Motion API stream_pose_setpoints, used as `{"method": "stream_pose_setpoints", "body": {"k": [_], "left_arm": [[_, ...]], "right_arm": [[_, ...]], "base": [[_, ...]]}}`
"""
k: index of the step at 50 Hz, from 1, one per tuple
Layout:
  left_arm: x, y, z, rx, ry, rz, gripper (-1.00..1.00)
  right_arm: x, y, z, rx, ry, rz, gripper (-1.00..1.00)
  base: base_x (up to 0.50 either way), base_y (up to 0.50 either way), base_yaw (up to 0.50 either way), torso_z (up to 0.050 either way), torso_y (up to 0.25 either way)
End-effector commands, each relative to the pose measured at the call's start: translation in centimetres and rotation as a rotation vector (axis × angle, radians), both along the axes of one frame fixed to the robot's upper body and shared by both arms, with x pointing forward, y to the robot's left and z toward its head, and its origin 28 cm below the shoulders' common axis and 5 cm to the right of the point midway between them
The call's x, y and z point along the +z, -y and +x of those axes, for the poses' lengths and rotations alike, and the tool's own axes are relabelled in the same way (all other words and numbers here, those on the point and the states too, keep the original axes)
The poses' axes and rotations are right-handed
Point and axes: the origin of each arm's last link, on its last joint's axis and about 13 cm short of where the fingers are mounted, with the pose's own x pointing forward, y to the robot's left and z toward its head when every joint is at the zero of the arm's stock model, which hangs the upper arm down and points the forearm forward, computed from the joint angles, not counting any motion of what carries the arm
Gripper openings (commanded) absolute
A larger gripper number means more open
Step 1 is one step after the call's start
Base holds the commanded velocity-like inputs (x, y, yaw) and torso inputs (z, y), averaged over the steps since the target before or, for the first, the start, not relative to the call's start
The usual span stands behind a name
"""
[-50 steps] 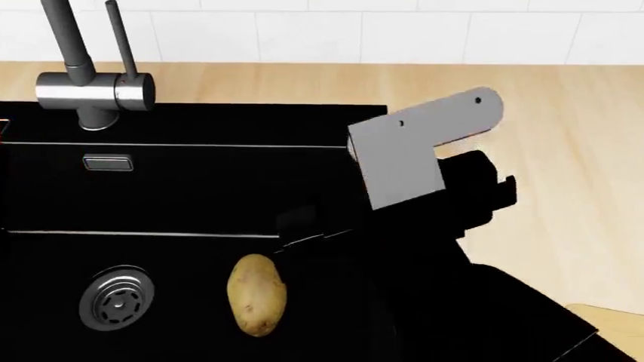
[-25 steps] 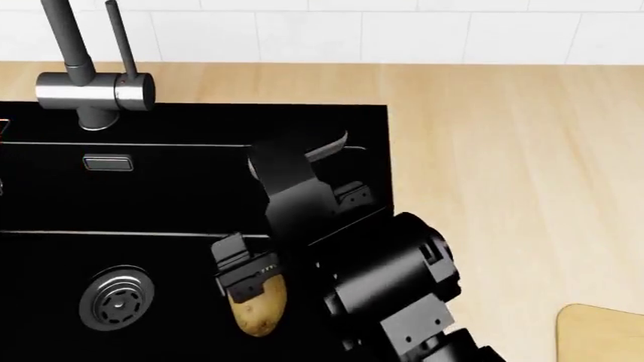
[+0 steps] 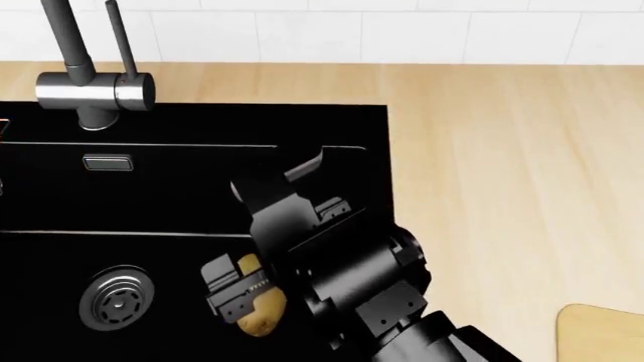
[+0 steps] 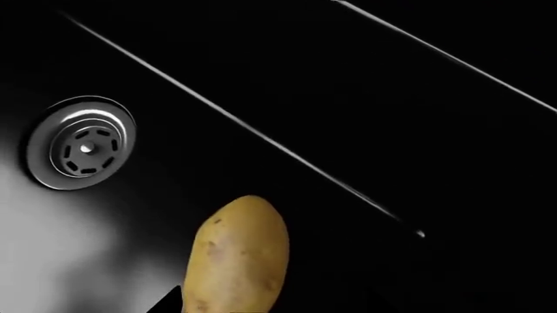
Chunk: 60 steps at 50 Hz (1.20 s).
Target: Pick the vegetables from the sink and place them on the cutting board.
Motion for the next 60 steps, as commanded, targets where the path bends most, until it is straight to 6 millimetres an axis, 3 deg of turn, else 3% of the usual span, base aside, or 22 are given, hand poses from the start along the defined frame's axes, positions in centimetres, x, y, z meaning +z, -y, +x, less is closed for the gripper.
{"method": "stream_pose_setpoints", "body": {"k": [1, 8, 28, 43, 60], "left_arm": [[0.0, 0.0, 0.0, -0.027, 0.008, -0.027, -1.0], [0.0, 0.0, 0.0, -0.025, 0.007, -0.024, -1.0], [0.0, 0.0, 0.0, -0.028, 0.005, -0.019, -1.0], [0.0, 0.0, 0.0, -0.054, 0.037, -0.02, -1.0], [-0.1, -0.2, -0.3, -0.047, 0.033, -0.018, -1.0]], "right_arm": [[-0.5, -0.4, 0.0, 0.018, -0.015, 0.014, 1.0], [-1.6, -0.5, -0.3, 0.041, -0.044, -0.001, 1.0], [-1.6, 0.1, 0.0, -0.019, -0.018, 0.023, 1.0], [-2.8, 0.7, 1.0, -0.085, -0.104, 0.034, 1.0], [-4.9, 1.8, 0.6, -0.112, -0.207, 0.025, 1.0]], "base": [[0.0, 0.0, 0.0, 0.0, 0.0], [0.0, 0.0, 0.0, 0.0, 0.0], [0.1, 0.23, 0.0, 0.0, 0.0], [0.0, 0.0, 0.0, 0.0, 0.0], [0.0, 0.0, 0.0, 0.0, 0.0]]}}
